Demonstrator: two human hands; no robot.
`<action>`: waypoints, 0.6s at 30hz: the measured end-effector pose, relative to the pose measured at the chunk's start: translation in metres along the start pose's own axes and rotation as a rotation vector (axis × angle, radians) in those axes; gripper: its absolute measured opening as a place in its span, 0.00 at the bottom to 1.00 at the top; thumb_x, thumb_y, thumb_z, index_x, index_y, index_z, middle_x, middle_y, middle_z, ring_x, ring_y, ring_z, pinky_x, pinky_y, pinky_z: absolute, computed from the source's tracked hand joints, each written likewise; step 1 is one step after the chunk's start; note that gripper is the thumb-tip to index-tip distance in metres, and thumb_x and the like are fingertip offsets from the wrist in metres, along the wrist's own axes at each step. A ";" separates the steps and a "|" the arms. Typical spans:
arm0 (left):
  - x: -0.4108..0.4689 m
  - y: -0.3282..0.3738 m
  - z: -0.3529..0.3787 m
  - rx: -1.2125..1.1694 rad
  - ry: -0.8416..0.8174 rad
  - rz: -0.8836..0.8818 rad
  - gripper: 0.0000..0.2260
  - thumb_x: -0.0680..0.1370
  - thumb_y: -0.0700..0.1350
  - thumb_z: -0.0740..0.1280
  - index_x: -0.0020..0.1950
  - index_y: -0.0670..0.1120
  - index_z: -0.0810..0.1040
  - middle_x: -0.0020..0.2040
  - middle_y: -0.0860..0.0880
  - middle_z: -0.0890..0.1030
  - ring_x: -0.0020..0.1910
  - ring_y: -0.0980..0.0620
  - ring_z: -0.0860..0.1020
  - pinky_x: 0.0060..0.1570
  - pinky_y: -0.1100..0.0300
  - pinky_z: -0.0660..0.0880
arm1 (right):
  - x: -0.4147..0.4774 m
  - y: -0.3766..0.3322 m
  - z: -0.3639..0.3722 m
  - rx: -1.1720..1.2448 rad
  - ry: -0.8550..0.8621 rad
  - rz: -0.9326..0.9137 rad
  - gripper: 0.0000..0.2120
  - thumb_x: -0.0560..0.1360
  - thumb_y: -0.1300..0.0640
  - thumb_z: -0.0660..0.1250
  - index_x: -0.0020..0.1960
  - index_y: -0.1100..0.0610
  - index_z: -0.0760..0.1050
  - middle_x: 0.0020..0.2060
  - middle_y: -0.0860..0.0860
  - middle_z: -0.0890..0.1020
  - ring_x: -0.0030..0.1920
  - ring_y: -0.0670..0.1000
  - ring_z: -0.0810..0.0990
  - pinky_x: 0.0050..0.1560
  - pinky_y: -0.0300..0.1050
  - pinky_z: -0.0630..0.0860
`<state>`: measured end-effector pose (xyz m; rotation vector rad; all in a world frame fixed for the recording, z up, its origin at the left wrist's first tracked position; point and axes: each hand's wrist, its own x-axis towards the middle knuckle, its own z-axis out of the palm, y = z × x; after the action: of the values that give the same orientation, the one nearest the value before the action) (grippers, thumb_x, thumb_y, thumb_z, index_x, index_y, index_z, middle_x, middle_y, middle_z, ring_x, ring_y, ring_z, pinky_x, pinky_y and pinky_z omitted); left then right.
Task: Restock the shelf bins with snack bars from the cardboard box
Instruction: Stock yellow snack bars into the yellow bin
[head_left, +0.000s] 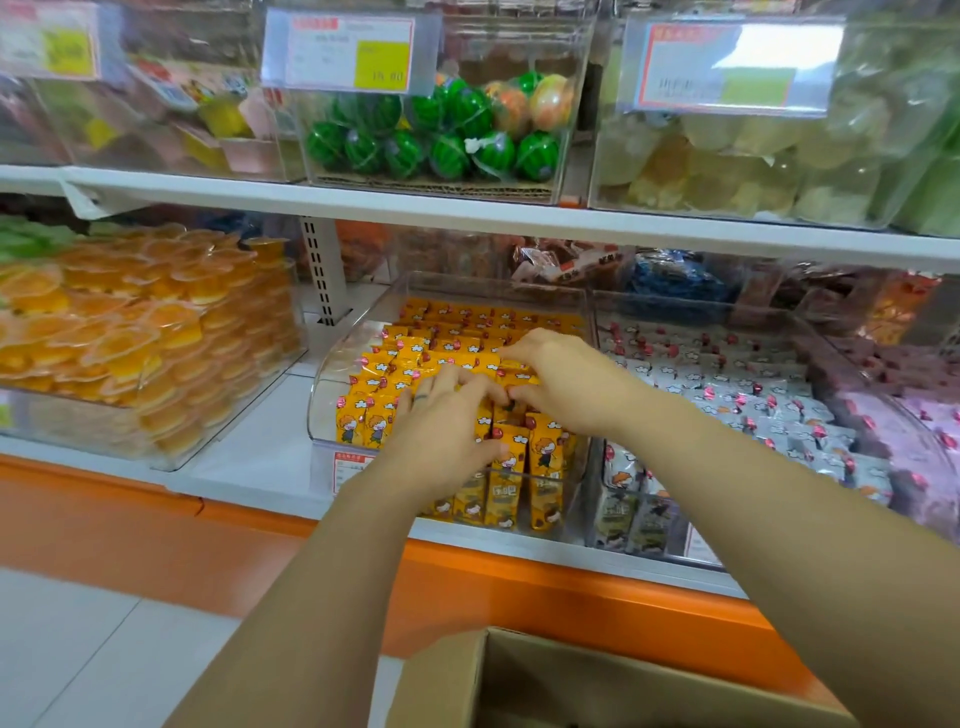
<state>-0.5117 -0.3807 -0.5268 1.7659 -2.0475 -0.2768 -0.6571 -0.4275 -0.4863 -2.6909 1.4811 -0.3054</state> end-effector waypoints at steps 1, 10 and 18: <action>0.000 0.000 0.000 0.005 0.007 -0.001 0.21 0.73 0.52 0.71 0.64 0.57 0.68 0.64 0.53 0.65 0.67 0.49 0.64 0.71 0.43 0.57 | -0.003 0.003 -0.004 -0.007 0.018 -0.007 0.23 0.77 0.51 0.65 0.71 0.51 0.68 0.68 0.52 0.72 0.67 0.55 0.70 0.67 0.54 0.66; 0.003 0.004 -0.002 0.105 -0.115 0.023 0.35 0.75 0.53 0.67 0.76 0.60 0.50 0.77 0.53 0.56 0.77 0.51 0.49 0.73 0.37 0.44 | -0.029 0.014 -0.006 -0.064 -0.098 0.008 0.32 0.72 0.43 0.69 0.72 0.45 0.63 0.70 0.45 0.70 0.72 0.50 0.64 0.74 0.61 0.45; 0.002 0.002 -0.003 0.102 -0.096 0.041 0.30 0.75 0.53 0.68 0.74 0.61 0.59 0.75 0.56 0.60 0.76 0.52 0.50 0.71 0.37 0.42 | -0.037 0.012 -0.005 -0.206 -0.082 0.032 0.11 0.71 0.42 0.69 0.51 0.44 0.77 0.55 0.45 0.77 0.70 0.49 0.63 0.71 0.63 0.35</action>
<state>-0.5124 -0.3823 -0.5230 1.7996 -2.1986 -0.2531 -0.6878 -0.4026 -0.4889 -2.7909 1.6120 -0.0414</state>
